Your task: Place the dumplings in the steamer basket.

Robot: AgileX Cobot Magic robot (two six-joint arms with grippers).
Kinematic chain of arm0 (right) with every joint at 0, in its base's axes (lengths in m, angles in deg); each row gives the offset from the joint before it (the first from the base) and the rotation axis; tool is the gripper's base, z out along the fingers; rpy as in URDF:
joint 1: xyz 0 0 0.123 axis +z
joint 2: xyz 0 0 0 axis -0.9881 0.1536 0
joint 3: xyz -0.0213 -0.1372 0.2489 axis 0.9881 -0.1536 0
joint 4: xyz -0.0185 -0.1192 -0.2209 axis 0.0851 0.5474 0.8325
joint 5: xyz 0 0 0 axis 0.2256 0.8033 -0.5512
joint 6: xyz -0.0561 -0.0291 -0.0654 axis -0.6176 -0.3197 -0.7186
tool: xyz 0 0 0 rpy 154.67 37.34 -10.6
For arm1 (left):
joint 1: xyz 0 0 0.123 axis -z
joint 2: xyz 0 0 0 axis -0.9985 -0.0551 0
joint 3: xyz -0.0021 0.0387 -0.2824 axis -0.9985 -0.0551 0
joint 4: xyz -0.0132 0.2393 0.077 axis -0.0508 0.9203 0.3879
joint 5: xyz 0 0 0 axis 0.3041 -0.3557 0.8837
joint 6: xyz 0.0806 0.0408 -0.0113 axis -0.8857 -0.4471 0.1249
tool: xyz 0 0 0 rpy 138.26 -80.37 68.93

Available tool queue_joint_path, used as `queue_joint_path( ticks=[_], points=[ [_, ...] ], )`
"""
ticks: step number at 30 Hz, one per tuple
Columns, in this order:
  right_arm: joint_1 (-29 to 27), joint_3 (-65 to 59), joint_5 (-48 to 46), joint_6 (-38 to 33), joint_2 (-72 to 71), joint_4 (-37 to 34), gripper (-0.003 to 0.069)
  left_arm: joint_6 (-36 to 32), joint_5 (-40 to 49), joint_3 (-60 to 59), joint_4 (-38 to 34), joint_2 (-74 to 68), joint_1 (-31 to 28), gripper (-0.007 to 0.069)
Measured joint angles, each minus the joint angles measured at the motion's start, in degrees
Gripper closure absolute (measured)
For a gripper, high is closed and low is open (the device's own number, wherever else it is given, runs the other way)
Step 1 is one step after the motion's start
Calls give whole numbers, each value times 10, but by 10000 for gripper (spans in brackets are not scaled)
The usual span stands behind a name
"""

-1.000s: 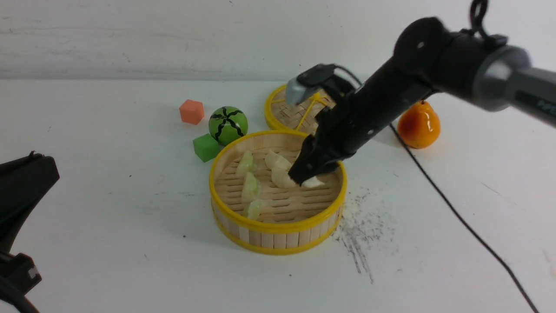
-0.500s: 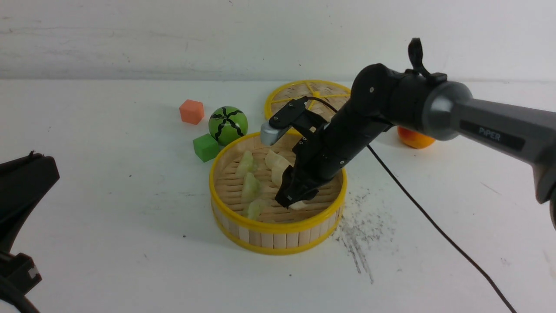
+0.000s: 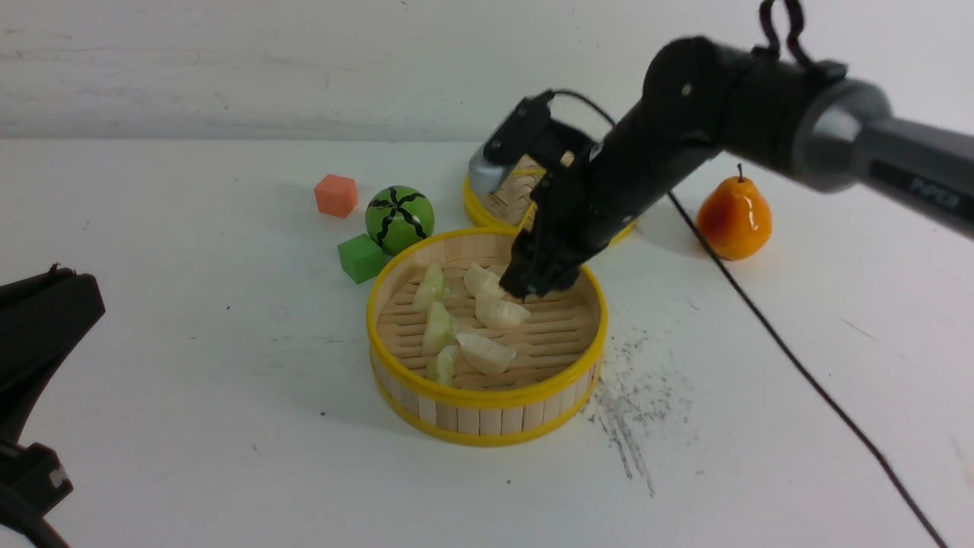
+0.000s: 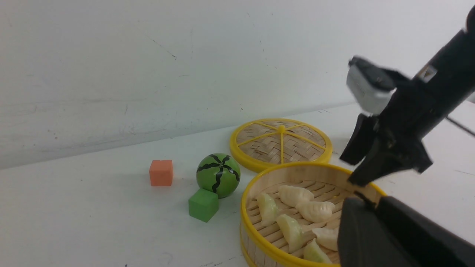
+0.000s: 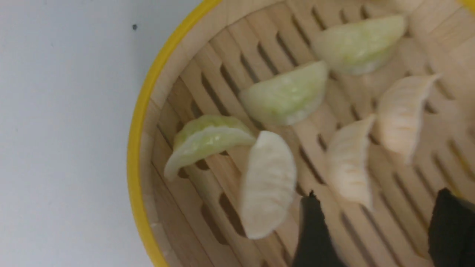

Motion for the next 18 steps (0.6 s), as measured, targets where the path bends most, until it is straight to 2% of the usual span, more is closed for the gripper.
queue_joint_path(
  ticks=[2,3,5,9,11,18],
  points=[
    [0,27,-36,23,-35,51,373,0,0,0,0,0,0,569],
    [0,29,-40,26,-39,55,373,0,0,0,0,0,0,569],
    [0,62,-92,65,-87,122,483,0,0,0,0,0,0,568],
    [0,90,-152,132,-172,222,642,0,-4,0,0,0,0,566],
    [0,92,-167,162,-208,262,675,0,-7,0,0,0,0,566],
    [0,80,-190,270,-332,356,671,0,-10,0,0,5,0,561]
  ],
)
